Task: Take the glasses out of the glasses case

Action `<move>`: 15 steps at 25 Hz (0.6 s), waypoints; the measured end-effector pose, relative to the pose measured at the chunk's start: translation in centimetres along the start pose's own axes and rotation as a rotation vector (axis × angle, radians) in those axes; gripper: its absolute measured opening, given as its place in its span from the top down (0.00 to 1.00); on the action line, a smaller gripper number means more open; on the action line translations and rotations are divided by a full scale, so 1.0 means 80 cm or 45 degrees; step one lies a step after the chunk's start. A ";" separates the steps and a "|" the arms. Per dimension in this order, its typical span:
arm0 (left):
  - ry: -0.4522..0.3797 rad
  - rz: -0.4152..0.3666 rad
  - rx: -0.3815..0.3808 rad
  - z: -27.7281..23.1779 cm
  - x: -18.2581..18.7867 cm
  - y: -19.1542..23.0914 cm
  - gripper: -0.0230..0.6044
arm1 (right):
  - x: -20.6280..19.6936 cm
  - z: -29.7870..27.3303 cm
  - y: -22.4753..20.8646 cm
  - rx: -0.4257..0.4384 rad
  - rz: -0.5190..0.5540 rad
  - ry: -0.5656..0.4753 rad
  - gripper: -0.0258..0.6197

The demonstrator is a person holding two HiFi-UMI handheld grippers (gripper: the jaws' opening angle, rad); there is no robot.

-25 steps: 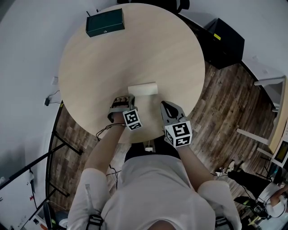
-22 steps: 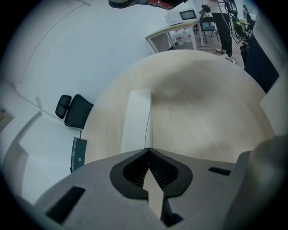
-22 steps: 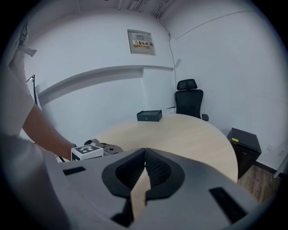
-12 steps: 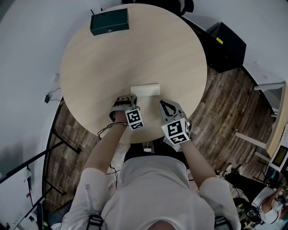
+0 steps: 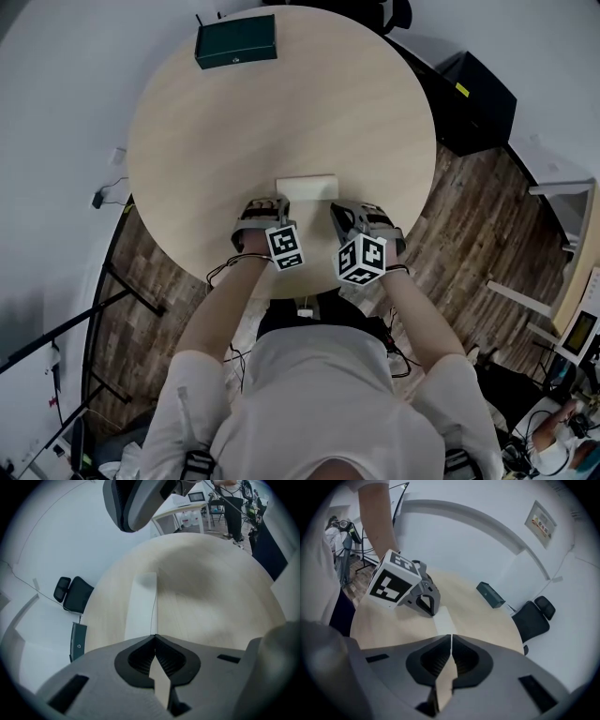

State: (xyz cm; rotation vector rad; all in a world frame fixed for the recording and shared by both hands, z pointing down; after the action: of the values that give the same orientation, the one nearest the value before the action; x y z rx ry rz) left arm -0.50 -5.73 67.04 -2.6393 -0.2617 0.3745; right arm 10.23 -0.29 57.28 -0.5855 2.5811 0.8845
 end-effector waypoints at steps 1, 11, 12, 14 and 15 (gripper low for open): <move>-0.001 -0.002 -0.002 0.000 0.000 0.000 0.95 | -0.002 -0.006 0.002 0.019 0.043 0.017 0.94; -0.010 -0.016 -0.004 0.001 -0.001 -0.001 0.95 | -0.015 -0.051 0.024 0.194 0.284 0.155 0.81; -0.009 -0.017 -0.005 0.001 -0.001 -0.001 0.95 | -0.015 -0.053 0.025 0.203 0.287 0.159 0.71; -0.009 -0.018 -0.006 0.001 0.000 -0.001 0.95 | -0.015 -0.058 0.026 0.206 0.300 0.163 0.62; -0.009 -0.020 -0.006 0.001 -0.001 -0.001 0.95 | -0.015 -0.060 0.026 0.206 0.310 0.166 0.60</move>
State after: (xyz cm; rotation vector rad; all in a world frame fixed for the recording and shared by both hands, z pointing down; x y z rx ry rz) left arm -0.58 -5.63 67.01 -2.6394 -0.2857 0.3790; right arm 9.34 -1.50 62.43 -0.2965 2.8524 0.7200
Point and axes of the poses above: the fingertips, and each gripper's own axes: z backward along the fingers, y to its left, x out of its top, the point moved 6 cm from there along z, backward along the fingers, and after that the axes turned 10 degrees about z, right-handed, at the moved point
